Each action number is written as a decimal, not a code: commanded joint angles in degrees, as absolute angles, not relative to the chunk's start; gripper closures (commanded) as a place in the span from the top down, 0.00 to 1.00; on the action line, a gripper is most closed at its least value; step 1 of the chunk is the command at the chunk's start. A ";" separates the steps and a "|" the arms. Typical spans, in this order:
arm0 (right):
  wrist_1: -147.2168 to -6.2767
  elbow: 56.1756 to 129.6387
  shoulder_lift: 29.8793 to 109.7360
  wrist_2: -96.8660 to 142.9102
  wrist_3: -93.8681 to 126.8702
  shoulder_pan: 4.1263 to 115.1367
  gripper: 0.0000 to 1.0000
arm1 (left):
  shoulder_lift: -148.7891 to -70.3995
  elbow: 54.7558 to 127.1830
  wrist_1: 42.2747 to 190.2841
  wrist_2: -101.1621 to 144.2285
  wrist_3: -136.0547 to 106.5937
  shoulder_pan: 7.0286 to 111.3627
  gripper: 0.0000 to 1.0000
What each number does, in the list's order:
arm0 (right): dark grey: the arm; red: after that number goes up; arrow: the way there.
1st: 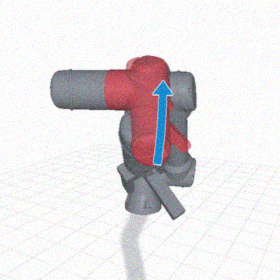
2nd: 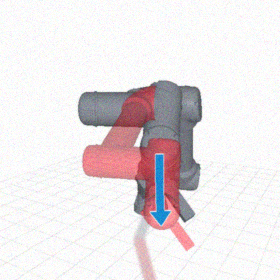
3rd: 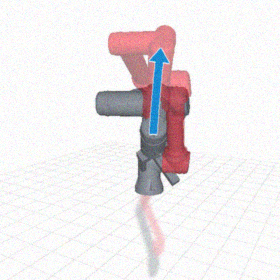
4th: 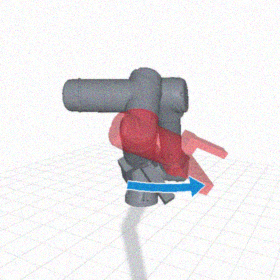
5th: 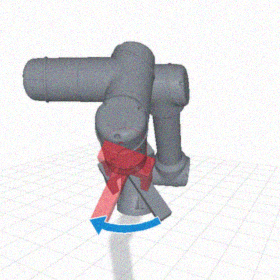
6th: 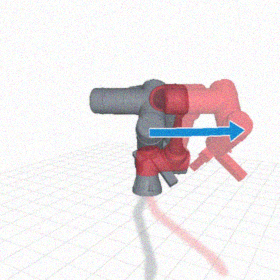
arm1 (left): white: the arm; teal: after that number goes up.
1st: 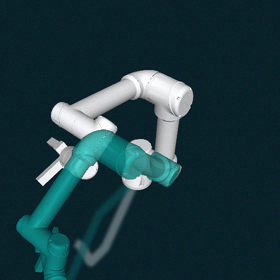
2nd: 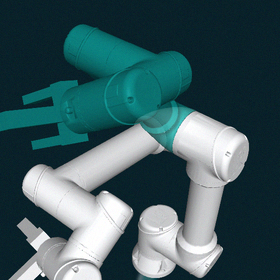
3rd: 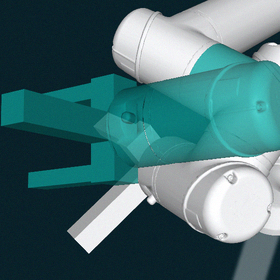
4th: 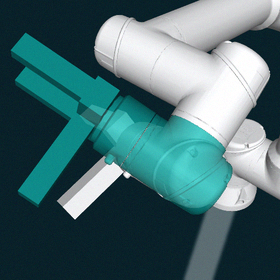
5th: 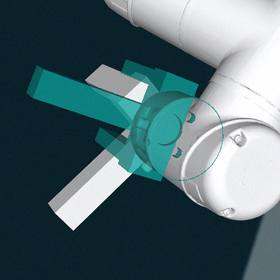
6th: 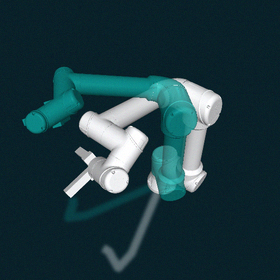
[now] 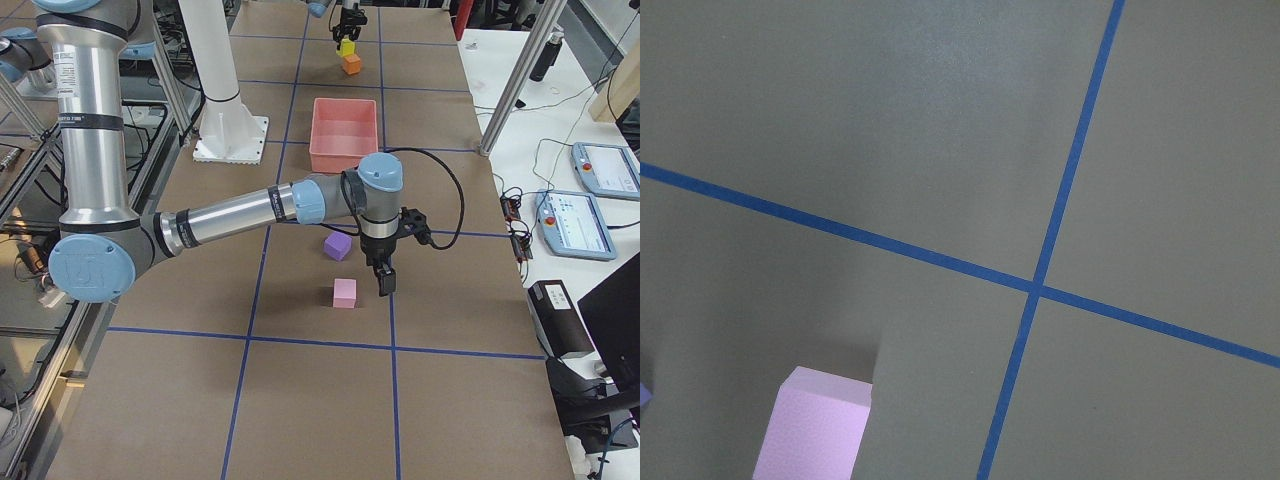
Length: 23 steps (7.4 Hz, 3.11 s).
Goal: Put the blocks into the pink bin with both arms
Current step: 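Lift the yellow cube with the left gripper and carry it into the pink bin, then open the left gripper and withdraw it while the right gripper moves toward the purple cube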
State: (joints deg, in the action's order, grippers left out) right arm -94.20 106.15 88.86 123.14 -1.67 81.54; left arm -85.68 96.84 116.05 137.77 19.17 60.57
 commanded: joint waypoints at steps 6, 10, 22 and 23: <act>-94.22 106.17 88.77 123.31 -1.41 81.56 1.00 | -113.50 106.53 93.43 131.34 -40.75 44.10 0.11; -94.04 106.00 87.81 128.67 2.80 80.69 1.00 | -140.40 88.47 93.34 121.84 -64.76 31.92 0.24; -84.10 113.64 85.77 123.87 56.05 59.63 1.00 | -109.99 122.35 65.56 121.37 -14.88 53.03 1.00; -76.11 113.64 89.26 121.49 64.17 56.63 1.00 | -106.56 120.95 65.57 123.03 -4.67 58.48 1.00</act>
